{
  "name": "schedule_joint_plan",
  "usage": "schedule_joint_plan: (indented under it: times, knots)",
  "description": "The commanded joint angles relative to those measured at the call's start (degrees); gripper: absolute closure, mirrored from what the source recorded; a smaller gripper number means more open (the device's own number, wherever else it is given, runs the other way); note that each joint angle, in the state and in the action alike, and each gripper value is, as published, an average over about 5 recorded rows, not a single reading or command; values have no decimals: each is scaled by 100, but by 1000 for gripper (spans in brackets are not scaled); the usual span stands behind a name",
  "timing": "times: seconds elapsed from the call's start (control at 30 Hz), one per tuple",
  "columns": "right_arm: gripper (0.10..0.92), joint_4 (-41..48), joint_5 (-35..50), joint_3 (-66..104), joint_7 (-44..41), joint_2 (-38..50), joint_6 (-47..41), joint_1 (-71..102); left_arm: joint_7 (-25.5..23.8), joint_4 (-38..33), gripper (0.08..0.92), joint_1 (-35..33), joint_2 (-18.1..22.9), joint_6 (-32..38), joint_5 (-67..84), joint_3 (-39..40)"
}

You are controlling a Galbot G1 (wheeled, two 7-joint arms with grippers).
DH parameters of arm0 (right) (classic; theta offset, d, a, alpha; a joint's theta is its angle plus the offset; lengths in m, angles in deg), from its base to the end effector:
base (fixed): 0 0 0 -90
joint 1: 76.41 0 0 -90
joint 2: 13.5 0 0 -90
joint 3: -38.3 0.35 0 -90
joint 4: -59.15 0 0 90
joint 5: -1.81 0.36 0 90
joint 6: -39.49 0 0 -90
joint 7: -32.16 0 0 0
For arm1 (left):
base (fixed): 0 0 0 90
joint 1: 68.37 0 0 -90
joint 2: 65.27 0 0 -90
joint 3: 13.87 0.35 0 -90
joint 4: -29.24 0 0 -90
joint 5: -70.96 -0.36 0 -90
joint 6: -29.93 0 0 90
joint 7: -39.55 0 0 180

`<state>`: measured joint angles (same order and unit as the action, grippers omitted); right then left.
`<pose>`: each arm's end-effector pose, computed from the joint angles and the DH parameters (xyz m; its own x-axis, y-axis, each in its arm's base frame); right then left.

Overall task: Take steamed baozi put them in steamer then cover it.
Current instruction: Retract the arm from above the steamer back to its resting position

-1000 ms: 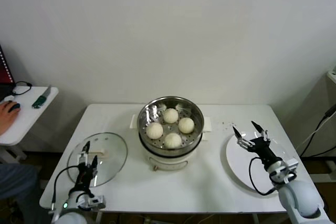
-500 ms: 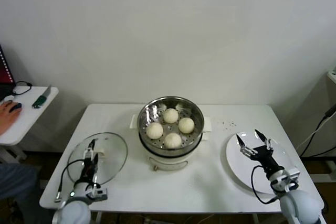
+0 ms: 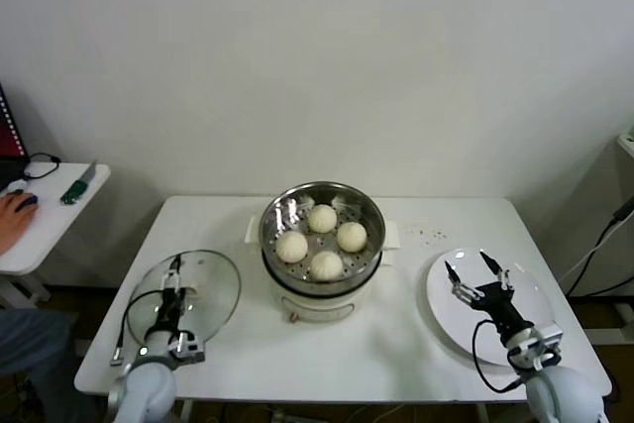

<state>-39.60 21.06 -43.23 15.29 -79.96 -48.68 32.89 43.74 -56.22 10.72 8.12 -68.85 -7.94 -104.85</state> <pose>0.2496 -0.1660 -0.3520 -0.9664 -0.2215 0.1303 -0.2315 0.9705 -0.0675 0.2840 0.1141 -0.4223 -0.9685 -0.1830 0.1691 0.1907 -0.1076 0.9757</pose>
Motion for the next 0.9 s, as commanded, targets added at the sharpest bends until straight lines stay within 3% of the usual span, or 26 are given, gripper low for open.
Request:
schedule_joint_plan:
  times: [0.03, 0.27, 0.9]
  knots:
    - [203, 24, -154, -8, -46, -106, 46, 49, 109, 283, 177, 295, -16, 13, -26, 1]
    - [203, 78, -313, -43, -92, -200, 116, 76, 94, 345, 210, 285, 10, 124, 106, 16]
    - [203, 208, -515, -58, -213, -368, 319, 128, 101, 146, 754, 187, 25, 205, 233, 32]
